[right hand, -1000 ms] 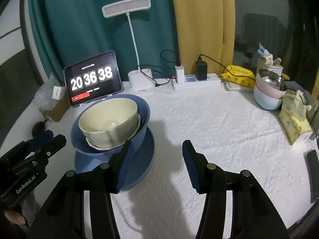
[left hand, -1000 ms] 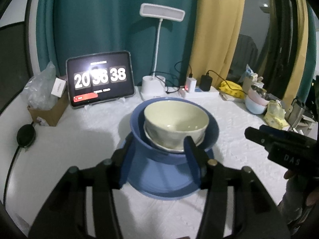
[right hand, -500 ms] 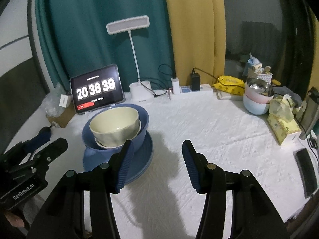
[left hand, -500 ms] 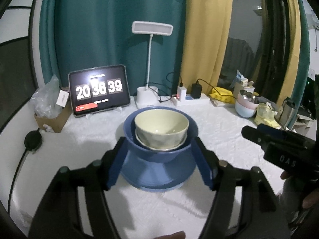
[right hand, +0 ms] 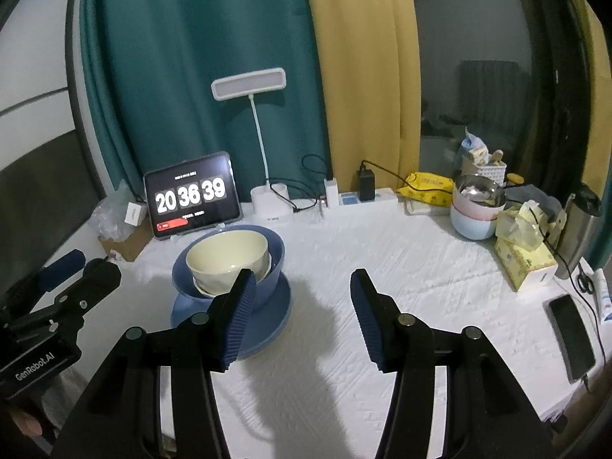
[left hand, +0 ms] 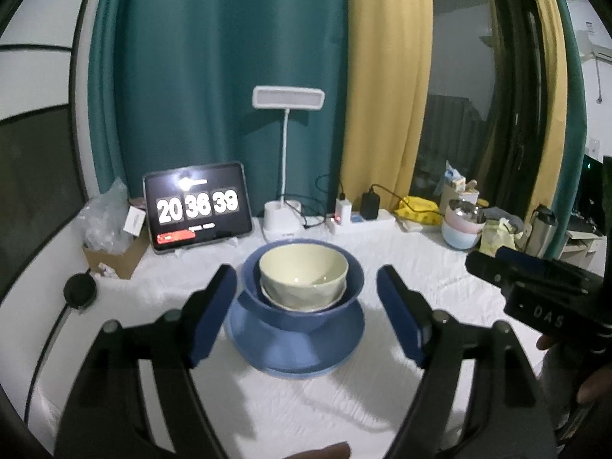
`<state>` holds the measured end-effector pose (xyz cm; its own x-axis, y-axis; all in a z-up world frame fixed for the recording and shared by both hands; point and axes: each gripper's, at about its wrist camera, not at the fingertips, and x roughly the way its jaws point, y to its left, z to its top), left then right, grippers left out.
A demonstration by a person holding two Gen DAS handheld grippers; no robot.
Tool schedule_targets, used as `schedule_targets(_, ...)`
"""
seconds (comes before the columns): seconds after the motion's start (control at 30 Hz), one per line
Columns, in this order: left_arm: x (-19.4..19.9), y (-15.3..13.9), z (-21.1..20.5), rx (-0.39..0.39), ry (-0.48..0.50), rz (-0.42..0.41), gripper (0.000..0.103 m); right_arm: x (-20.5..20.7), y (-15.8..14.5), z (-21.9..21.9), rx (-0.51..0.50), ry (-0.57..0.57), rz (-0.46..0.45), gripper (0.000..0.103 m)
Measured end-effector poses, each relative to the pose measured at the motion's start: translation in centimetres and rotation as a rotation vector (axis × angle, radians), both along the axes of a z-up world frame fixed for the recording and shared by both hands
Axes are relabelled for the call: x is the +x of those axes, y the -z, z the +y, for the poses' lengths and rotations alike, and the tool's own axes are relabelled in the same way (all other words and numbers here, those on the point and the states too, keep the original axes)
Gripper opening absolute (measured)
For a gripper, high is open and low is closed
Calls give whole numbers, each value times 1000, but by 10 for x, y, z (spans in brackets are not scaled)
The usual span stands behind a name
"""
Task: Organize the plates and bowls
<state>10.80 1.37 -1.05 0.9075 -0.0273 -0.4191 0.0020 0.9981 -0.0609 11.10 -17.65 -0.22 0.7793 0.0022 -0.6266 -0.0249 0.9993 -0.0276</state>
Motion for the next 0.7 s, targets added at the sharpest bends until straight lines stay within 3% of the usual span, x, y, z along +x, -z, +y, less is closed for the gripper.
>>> schedule_targets(0.7,-29,-51,3,4,-9,-128,79,-29,-41,0,-35,-1,-102,55)
